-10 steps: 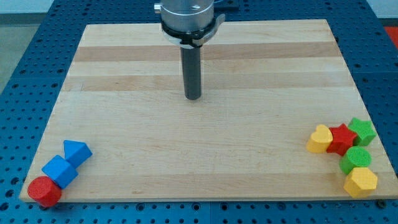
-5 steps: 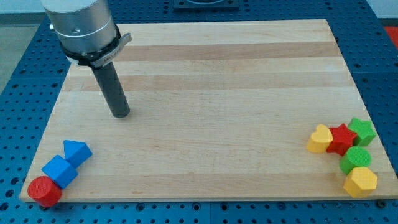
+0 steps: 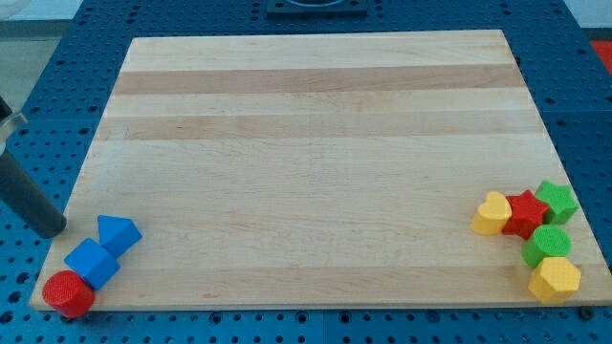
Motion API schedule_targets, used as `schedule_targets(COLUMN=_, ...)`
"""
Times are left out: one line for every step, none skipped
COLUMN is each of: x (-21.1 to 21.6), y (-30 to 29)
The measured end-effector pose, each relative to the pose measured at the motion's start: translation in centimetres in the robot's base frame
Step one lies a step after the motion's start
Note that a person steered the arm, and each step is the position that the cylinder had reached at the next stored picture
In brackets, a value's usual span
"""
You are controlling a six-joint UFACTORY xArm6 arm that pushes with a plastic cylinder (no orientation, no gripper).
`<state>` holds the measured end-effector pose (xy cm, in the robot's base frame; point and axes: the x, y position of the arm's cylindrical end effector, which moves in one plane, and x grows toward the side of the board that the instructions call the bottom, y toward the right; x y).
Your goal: Point your arm at the red star
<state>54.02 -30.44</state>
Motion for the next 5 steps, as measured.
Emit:
schedule_targets(x=0.3, y=0.0)
schedule_targets(x=0.3, y=0.0)
schedule_targets(x=0.7, y=-0.1)
schedule_targets(x=7.1, y=0.2)
schedule_targets(x=7.8, y=0.5)
